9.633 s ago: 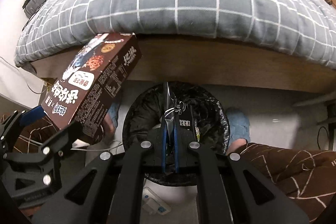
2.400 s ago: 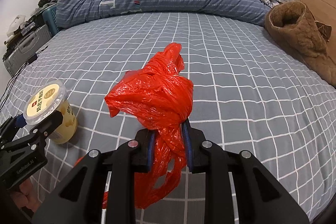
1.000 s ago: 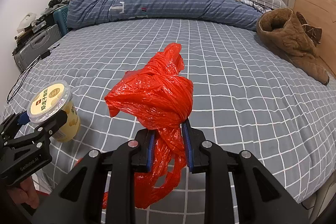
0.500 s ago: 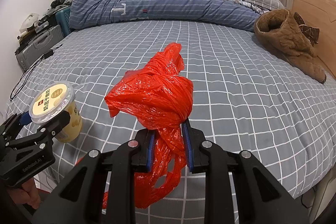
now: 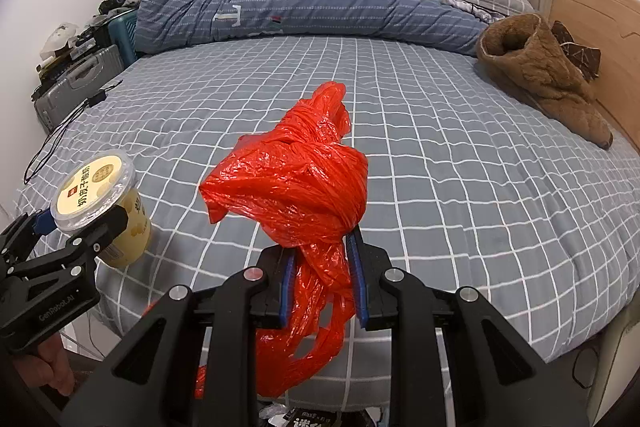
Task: Collect trash
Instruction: 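Hold the cup and red bag raised above the bed with both tools, then carry the cup and red bag down over the black bin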
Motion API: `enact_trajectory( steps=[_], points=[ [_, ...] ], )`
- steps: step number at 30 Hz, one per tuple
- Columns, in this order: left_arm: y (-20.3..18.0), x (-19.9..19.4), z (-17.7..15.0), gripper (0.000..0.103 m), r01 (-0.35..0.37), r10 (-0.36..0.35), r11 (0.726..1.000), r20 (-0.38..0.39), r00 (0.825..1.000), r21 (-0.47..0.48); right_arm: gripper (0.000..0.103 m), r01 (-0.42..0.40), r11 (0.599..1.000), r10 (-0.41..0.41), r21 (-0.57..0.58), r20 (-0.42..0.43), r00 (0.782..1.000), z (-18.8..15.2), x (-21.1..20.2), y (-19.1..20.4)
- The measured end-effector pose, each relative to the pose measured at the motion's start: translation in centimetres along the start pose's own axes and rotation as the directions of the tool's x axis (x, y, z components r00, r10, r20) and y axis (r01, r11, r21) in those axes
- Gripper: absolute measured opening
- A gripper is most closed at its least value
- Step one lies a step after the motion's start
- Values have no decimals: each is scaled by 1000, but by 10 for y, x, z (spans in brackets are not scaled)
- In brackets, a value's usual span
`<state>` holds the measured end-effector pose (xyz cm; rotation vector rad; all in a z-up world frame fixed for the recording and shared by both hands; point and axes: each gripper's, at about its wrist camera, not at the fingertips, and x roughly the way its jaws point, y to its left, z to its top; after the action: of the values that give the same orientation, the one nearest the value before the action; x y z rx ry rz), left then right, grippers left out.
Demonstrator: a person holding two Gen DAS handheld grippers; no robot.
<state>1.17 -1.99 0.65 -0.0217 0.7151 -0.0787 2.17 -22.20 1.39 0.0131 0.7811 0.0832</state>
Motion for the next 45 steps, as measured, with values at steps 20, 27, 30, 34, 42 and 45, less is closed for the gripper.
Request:
enact_trajectory(
  steps=[20, 27, 30, 34, 42, 45],
  points=[
    [-6, -45, -35, 80, 22, -22, 1000, -5, 1000, -6, 22, -28, 1000, 28, 6, -35, 999, -46, -38, 9],
    [-13, -59, -51, 80, 31, -31, 1000, -16, 999, 5, 22, -31, 999, 31, 6, -40, 999, -62, -54, 11],
    [-16, -66, -59, 80, 37, -37, 999, -25, 999, 8, 22, -33, 999, 33, 2, -46, 998, -72, -61, 13],
    [-20, -76, -71, 80, 42, -42, 999, -32, 999, 10, 22, -38, 999, 37, -9, -61, 997, -87, -71, 18],
    [-23, -99, -96, 80, 47, -46, 999, -56, 997, 6, 22, -51, 998, 49, -23, -93, 994, -120, -89, 26],
    [-23, -106, -104, 80, 50, -50, 999, -67, 997, 0, 22, -54, 998, 51, -27, -101, 994, -129, -95, 27]
  ],
)
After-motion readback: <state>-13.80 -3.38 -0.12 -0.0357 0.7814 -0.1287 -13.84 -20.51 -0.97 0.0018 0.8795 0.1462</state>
